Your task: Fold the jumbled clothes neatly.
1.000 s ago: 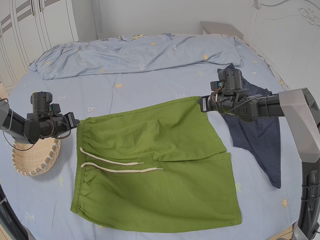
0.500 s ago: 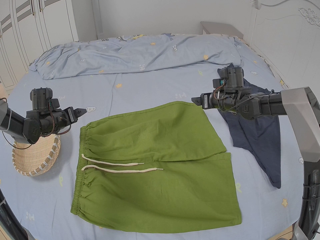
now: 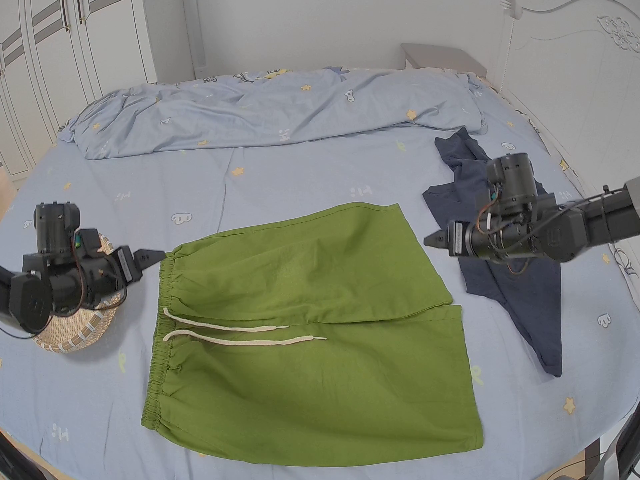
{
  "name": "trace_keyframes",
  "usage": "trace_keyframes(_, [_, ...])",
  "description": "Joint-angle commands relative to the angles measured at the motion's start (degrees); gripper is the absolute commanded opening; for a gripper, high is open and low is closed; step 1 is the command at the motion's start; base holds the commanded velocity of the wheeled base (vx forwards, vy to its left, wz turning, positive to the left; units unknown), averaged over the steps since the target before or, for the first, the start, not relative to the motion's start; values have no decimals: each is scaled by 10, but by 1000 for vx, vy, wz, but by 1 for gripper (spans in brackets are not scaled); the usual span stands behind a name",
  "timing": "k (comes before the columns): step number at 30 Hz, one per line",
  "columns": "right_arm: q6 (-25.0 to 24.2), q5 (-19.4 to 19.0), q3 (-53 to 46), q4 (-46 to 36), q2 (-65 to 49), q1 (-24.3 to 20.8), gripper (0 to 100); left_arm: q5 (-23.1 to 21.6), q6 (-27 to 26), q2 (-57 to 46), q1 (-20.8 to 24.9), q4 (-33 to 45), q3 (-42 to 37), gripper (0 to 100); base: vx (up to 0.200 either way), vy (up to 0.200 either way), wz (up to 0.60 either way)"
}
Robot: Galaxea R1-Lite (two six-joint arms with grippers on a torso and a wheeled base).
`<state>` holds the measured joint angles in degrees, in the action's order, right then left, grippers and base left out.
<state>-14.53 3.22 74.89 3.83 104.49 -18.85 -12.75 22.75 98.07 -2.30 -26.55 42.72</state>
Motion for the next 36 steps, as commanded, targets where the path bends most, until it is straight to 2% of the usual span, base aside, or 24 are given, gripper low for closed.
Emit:
trace_keyframes(1, [-39,-5,-217,-10,-160,2,100,-137,37,-97,-45,3,-192,100,0,0,0])
trace_keyframes(3, [-41,-6,-269,-10,-200,6,100,-215,36,-109,-74,3,-244,100,0,0,0])
trace_keyframes(5, [-42,-8,-285,-10,-214,6,100,-235,34,-109,-82,3,-259,100,0,0,0])
trace_keyframes(7, [-44,-38,-318,-10,-250,5,100,-264,29,-110,-94,2,-292,100,0,0,0])
trace_keyframes(11, [-47,-67,-332,-10,-268,6,100,-266,6,-115,-93,2,-325,100,0,0,0])
trace_keyframes(17, [-49,-68,-341,-10,-266,1,100,-267,-106,-85,-82,2,-380,100,0,0,0])
trace_keyframes(27, [-48,-67,-348,-10,-264,0,100,-265,-133,19,-84,-3,-374,100,0,0,0])
trace_keyframes(36, [-49,-68,-350,-10,-264,0,100,-265,-138,41,-87,-5,-359,100,0,0,0])
